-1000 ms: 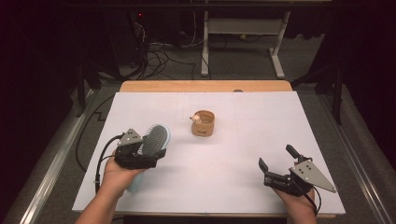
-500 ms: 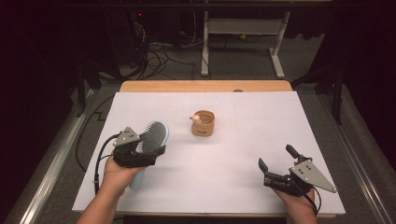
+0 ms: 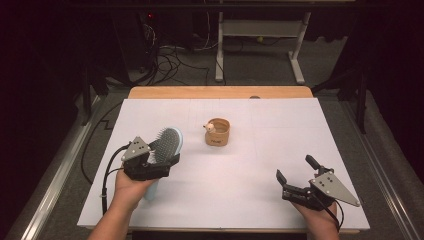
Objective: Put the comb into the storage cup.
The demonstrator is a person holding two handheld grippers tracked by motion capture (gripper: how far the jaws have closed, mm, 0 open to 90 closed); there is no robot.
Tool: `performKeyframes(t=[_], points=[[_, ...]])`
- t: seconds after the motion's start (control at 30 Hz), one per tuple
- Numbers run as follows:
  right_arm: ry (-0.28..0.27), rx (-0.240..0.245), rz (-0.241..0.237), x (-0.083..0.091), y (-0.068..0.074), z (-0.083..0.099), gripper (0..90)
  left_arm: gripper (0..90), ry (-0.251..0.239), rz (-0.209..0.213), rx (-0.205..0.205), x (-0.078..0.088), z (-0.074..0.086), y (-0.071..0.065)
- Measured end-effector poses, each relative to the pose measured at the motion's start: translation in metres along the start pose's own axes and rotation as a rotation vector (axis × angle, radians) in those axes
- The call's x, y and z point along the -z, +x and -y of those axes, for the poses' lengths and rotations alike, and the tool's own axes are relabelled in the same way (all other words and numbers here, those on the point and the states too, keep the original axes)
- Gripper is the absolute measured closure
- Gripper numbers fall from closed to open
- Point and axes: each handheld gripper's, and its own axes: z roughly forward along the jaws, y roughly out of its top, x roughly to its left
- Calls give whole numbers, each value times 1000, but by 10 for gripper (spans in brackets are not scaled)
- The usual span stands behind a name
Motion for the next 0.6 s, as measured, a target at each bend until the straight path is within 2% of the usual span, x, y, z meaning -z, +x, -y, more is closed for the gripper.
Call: performKeyframes(t=[0.23,0.43,0.5,0.6], points=[[6,1,-13,-2,1,0,20,205,-49,25,-12,-1,1,-7],[12,5,-14,-3,2,1,18,205,-57,48,-23,-3,3,-10],[16,-7,-16,-4,2,1,18,205,-62,53,-21,-4,3,-11],[20,6,-21,-6,2,2,16,205,-72,61,-33,-7,5,-13]])
